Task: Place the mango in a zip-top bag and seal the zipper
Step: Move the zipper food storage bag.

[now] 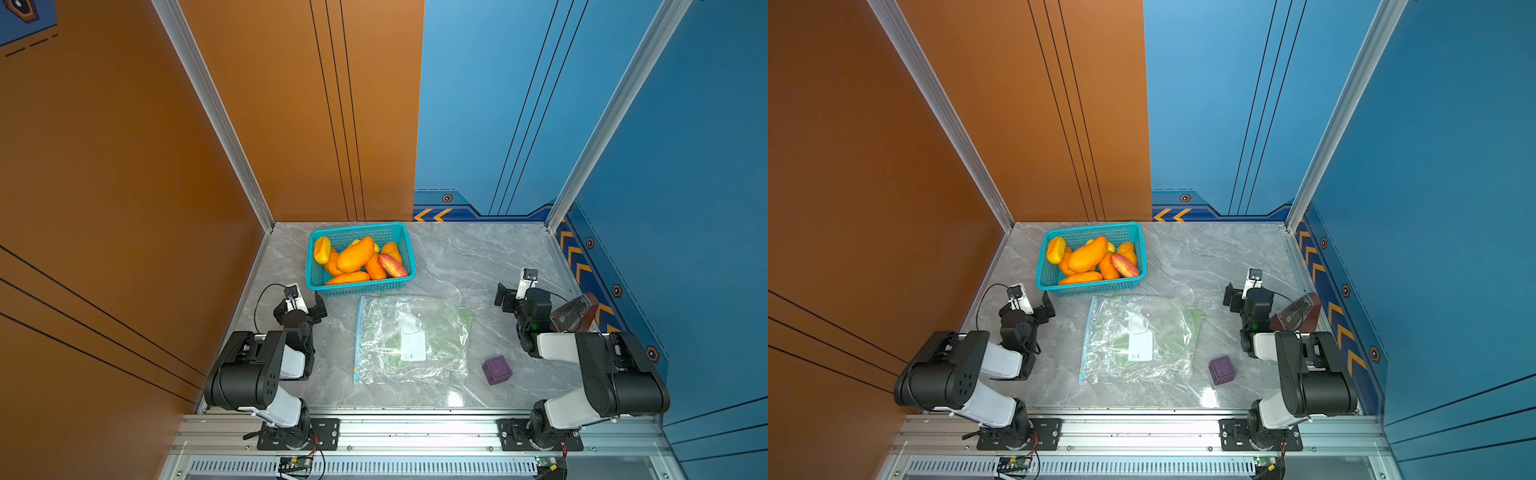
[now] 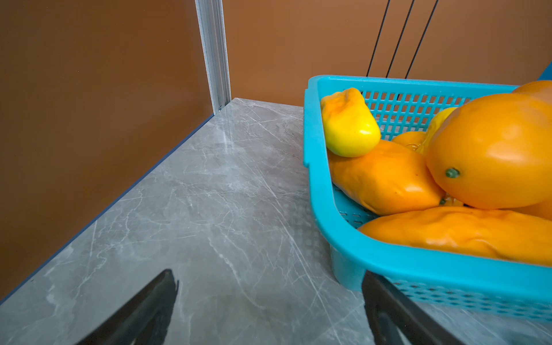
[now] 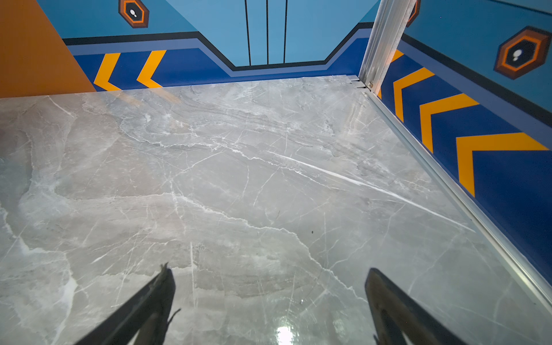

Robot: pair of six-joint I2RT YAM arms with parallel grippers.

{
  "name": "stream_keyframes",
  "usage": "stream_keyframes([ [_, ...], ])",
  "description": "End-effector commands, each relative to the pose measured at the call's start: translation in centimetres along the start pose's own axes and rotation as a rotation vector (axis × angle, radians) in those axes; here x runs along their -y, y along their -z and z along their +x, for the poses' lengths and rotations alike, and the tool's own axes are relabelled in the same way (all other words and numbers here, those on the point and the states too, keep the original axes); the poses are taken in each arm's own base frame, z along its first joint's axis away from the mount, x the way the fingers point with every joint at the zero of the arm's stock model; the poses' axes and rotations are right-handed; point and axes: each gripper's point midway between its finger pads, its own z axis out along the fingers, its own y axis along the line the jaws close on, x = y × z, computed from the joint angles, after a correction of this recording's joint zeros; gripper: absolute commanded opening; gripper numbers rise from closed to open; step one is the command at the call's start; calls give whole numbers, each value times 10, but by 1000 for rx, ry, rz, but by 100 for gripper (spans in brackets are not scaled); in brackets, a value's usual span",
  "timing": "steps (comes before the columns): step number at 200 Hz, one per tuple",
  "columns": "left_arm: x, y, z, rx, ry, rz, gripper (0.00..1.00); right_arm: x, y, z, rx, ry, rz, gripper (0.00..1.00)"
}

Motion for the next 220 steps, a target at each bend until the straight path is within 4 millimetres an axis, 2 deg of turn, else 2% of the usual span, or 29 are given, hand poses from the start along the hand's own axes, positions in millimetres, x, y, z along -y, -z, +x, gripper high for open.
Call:
stream_keyframes([
  [1, 3, 1, -3, 8, 9, 13, 98, 1, -1, 3, -13, 17, 11, 100],
  [25, 2, 2, -3, 10, 10, 10, 98, 3, -2, -3, -34, 13, 23, 100],
  [54, 3, 5, -7, 23, 10, 25, 98, 12, -1, -21, -91, 1, 84, 100],
  [65, 2, 9, -13, 44, 15, 22, 98, 16, 3, -29, -91, -8, 107, 100],
  [93, -18, 29, -29, 114, 75, -51, 98, 24, 16, -51, -70, -32, 154, 100],
  [136, -15, 48, -58, 176, 104, -20, 98, 32, 43, -79, -107, -68, 265, 100],
  [169, -8, 59, -72, 210, 148, 22, 98, 18, 75, -96, -128, -92, 296, 100],
  [203, 13, 66, -77, 140, 202, 95, 98, -36, 111, -111, -139, -8, 222, 100],
  [220, 21, 70, -77, 93, 224, 122, 98, -66, 123, -111, -155, 18, 158, 100],
])
